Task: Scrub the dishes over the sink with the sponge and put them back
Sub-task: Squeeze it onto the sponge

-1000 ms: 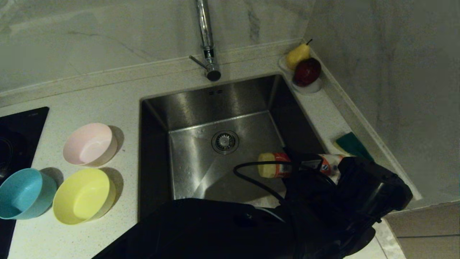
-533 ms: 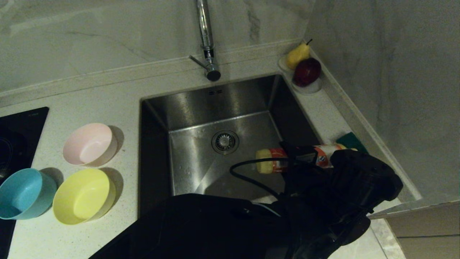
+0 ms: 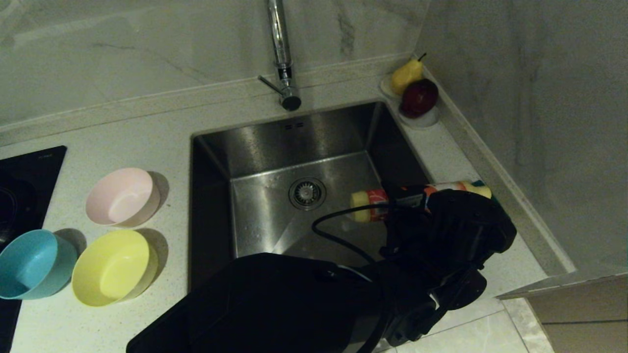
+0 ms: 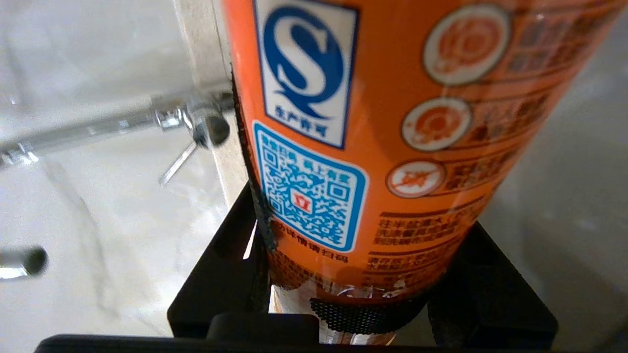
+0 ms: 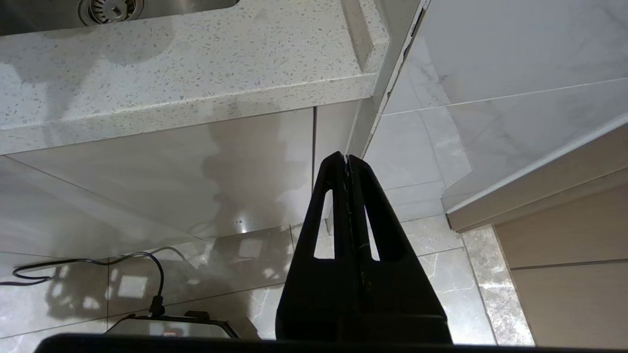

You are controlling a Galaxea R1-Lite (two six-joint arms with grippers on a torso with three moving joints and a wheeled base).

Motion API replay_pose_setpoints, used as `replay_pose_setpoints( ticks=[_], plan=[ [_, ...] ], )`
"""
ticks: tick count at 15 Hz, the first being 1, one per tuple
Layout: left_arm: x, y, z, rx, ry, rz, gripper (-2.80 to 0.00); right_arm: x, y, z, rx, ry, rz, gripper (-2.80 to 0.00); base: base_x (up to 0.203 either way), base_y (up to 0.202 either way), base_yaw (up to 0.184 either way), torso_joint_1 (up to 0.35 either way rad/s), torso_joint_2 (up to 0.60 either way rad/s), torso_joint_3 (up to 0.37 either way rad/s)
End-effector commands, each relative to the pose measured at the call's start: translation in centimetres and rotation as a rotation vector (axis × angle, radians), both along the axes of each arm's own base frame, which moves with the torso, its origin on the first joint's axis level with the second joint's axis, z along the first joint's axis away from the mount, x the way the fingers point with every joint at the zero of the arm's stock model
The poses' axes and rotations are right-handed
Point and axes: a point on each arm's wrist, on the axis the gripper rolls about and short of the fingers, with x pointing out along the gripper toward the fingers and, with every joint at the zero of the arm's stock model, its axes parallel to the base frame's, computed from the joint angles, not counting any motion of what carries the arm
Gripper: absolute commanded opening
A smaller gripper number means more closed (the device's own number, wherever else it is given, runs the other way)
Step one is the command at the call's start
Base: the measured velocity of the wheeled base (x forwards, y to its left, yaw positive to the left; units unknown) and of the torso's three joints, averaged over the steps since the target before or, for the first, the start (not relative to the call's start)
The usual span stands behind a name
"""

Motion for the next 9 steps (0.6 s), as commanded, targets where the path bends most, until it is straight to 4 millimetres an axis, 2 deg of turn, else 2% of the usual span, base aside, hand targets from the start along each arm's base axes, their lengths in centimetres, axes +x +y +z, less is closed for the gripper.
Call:
replay_pose_setpoints(
  ticks=[1,9],
  plan=[
    [0.21,-0.02,-0.43,0.053,0.011,0.007,-2.80,0.00,0.00,0.00,0.000,0.001,0.001,-2.80,0.000,0.000,0.000,0.000,0.00,0.000],
    [0.40,-0.25,-1.20,0.126,0.023,-0.018,-2.80,0.00,0.00,0.00,0.000,0.000,0.001,-2.80,0.000,0.000,0.000,0.000,0.00,0.000]
  ],
)
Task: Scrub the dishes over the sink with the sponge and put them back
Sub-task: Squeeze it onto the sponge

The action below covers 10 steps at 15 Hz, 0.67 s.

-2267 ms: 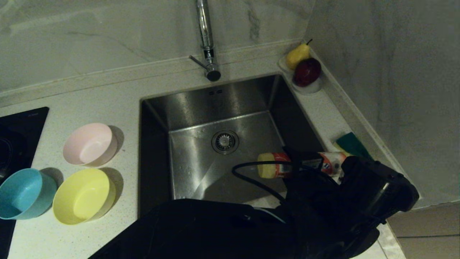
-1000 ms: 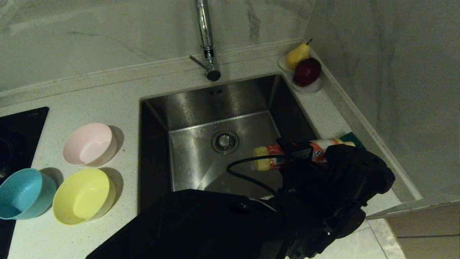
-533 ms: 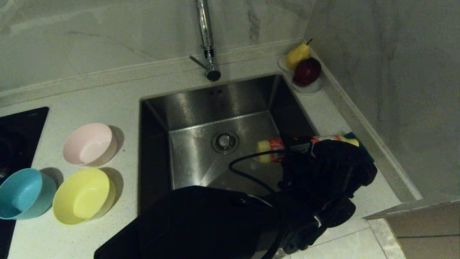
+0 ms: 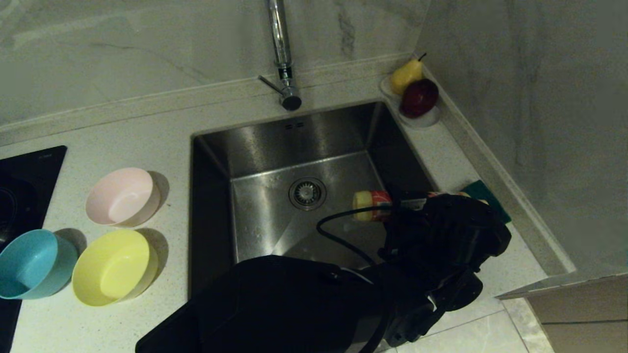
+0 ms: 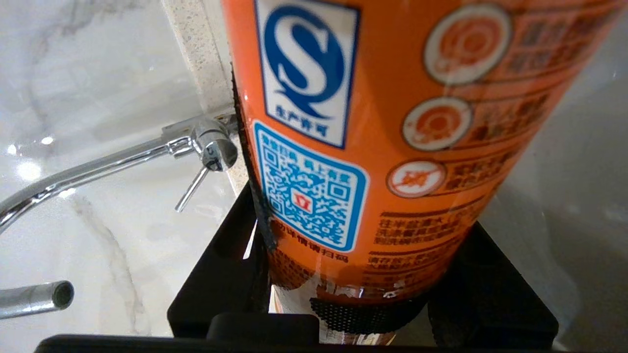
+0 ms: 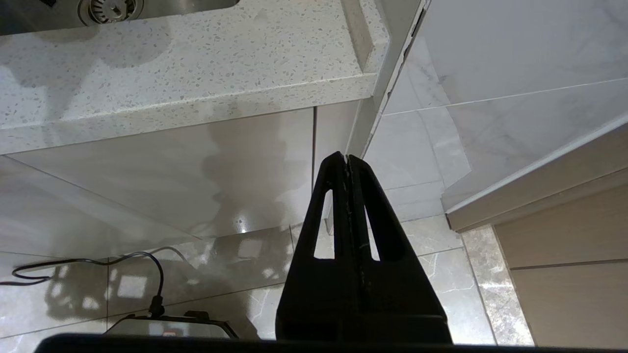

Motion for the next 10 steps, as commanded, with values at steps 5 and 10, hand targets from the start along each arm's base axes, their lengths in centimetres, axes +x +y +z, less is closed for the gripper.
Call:
replay_pose_setpoints(
  ticks=[5,10],
  plan=[
    [0.07,-0.07,-0.50,0.035,0.008,0.009,-2.80,0.00,0.00,0.00,0.000,0.000,0.001,-2.80,0.000,0.000,0.000,0.000,0.00,0.000],
    [0.59,0.13,-0.25,-0.027,-0.024,0.024,-2.80,0.00,0.00,0.00,0.000,0.000,0.001,-2.80,0.000,0.000,0.000,0.000,0.00,0.000]
  ],
)
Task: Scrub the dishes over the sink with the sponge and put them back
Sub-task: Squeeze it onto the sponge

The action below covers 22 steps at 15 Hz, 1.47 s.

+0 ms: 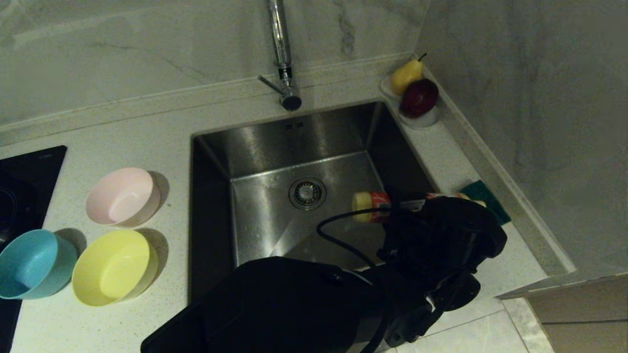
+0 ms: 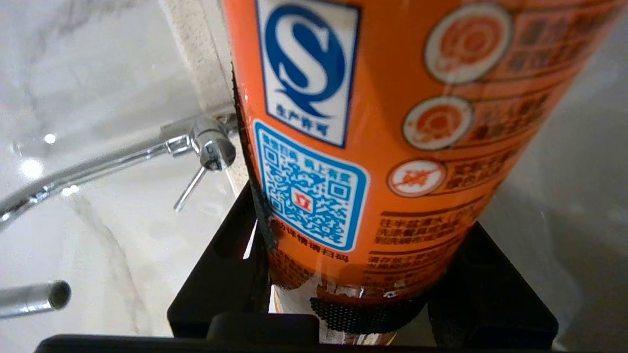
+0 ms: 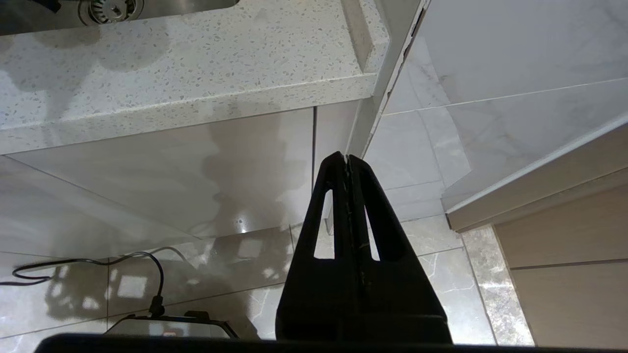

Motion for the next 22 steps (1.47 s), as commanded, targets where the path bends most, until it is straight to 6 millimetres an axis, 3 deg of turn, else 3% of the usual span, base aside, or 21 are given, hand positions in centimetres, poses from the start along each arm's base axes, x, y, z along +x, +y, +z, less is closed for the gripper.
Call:
replay_pose_setpoints(
  ticks=[1,16,19,22],
  plan=[
    [0.7,0.4,0.4,-0.046,-0.027,0.027,-2.80,0.0,0.0,0.0,0.000,0.000,0.001,-2.80,0.000,0.000,0.000,0.000,0.00,0.000],
    [1.9,0.8,-0.8,-0.048,-0.026,0.046,-2.80,0.0,0.0,0.0,0.000,-0.001,0.001,-2.80,0.000,0.000,0.000,0.000,0.00,0.000],
    [1.8,1.0,0.5,-0.171,-0.092,0.045,-2.80,0.0,0.0,0.0,0.000,-0.001,0.001,-2.80,0.000,0.000,0.000,0.000,0.00,0.000],
    [1.2,1.7,3.4,-0.312,-0.172,0.041,-2.80,0.0,0.0,0.0,0.000,-0.001,0.001,-2.80,0.000,0.000,0.000,0.000,0.00,0.000]
  ],
)
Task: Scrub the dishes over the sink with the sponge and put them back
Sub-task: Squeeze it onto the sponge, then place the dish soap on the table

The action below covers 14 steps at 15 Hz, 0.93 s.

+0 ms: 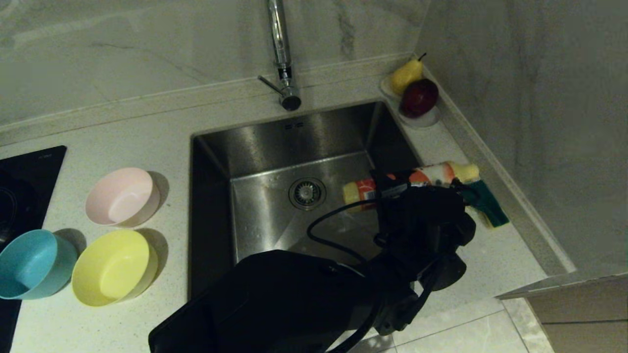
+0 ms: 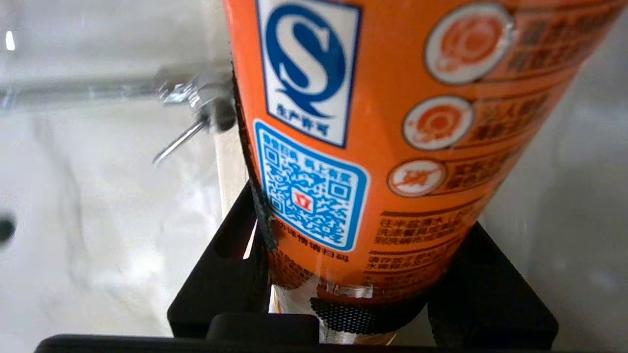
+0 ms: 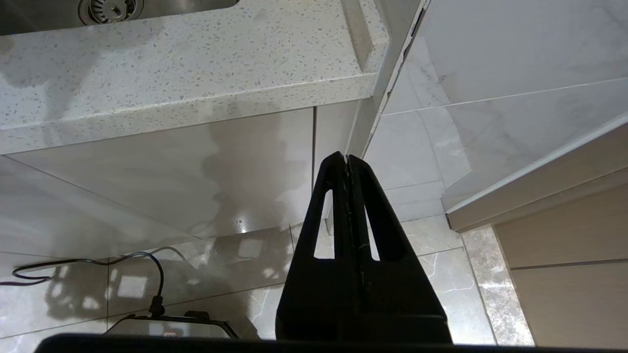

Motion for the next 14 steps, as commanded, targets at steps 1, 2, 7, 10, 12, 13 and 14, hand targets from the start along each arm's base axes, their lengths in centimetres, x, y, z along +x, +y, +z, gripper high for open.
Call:
replay_pose_setpoints(
  ticks=[1,2,7,10,12,13,14],
  plan=[
    [-0.7,0.9,3.2,-0.096,-0.057,0.002,-2.80,0.0,0.0,0.0,-0.001,0.001,0.001,-2.80,0.000,0.000,0.000,0.000,0.00,0.000],
    [-1.2,1.3,4.7,-0.141,-0.082,-0.002,-2.80,0.0,0.0,0.0,-0.001,-0.001,0.001,-2.80,0.000,0.000,0.000,0.000,0.00,0.000],
    [-2.9,3.3,10.4,-0.401,-0.223,-0.094,-2.80,0.0,0.0,0.0,-0.001,0.000,0.001,-2.80,0.000,0.000,0.000,0.000,0.00,0.000],
    [-4.5,4.5,13.6,-0.529,-0.283,-0.159,-2.80,0.0,0.0,0.0,-0.001,0.000,0.001,-2.80,0.000,0.000,0.000,0.000,0.00,0.000],
    [-5.3,5.6,15.7,-0.620,-0.316,-0.174,-2.80,0.0,0.0,0.0,-0.001,0.000,0.001,-2.80,0.000,0.000,0.000,0.000,0.00,0.000],
    [-5.7,6.1,16.7,-0.659,-0.330,-0.184,-2.80,0.0,0.0,0.0,-0.001,0.000,0.001,-2.80,0.000,0.000,0.000,0.000,0.00,0.000],
    [-6.4,6.7,17.7,-0.701,-0.346,-0.202,-2.80,0.0,0.0,0.0,-0.001,0.000,0.001,-2.80,0.000,0.000,0.000,0.000,0.00,0.000]
  ],
)
